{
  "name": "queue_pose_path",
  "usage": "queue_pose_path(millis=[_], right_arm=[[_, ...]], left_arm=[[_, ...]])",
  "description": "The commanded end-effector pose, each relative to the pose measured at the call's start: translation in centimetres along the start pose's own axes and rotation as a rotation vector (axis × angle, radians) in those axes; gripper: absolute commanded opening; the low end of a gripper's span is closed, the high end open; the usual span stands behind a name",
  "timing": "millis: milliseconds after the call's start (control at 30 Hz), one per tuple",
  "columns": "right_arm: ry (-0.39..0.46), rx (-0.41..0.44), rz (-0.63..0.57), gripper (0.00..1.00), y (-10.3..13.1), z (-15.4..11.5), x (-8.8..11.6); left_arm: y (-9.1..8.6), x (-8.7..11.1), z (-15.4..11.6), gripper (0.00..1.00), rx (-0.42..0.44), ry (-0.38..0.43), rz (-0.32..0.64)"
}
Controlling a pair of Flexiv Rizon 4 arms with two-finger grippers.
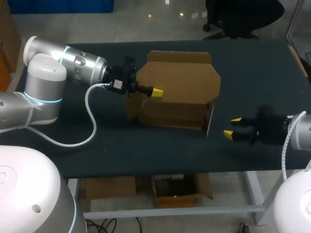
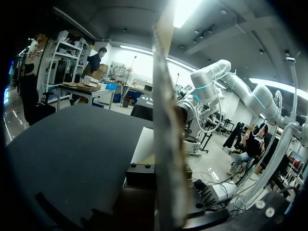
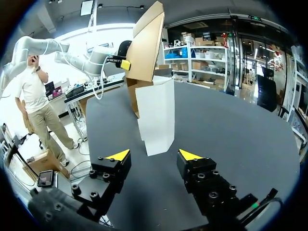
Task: Assemble the packaging by folding the flat box into shape, placing the metal phone stand inside, and closing the box properly
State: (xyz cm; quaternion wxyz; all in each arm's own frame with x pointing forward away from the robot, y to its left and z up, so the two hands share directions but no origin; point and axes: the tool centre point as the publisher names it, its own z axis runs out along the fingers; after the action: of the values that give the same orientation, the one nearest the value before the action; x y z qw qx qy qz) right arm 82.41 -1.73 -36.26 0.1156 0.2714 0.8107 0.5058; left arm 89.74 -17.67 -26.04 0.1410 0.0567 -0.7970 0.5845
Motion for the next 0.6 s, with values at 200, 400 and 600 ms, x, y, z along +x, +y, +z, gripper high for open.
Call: queue_pose_path(millis=[200,400,600], right_arm=[[0.007,0.003,0.005,0.60,0.09,1.10,-0.20],[0.008,0.005,0.005,0.60,0.17,1.25,-0.11],[0.005,0.008,0.006,0.59,0.26,1.39,0.01]], left_arm=[[-0.02,0.35,0.13,0.00,-0.020,0.000,0.013],[0.11,0.51,0.07,0.00,-0.034,-0.001,0.020],[0.19,0.48,-0.26,0.00,-0.019,-0.005,0.020]])
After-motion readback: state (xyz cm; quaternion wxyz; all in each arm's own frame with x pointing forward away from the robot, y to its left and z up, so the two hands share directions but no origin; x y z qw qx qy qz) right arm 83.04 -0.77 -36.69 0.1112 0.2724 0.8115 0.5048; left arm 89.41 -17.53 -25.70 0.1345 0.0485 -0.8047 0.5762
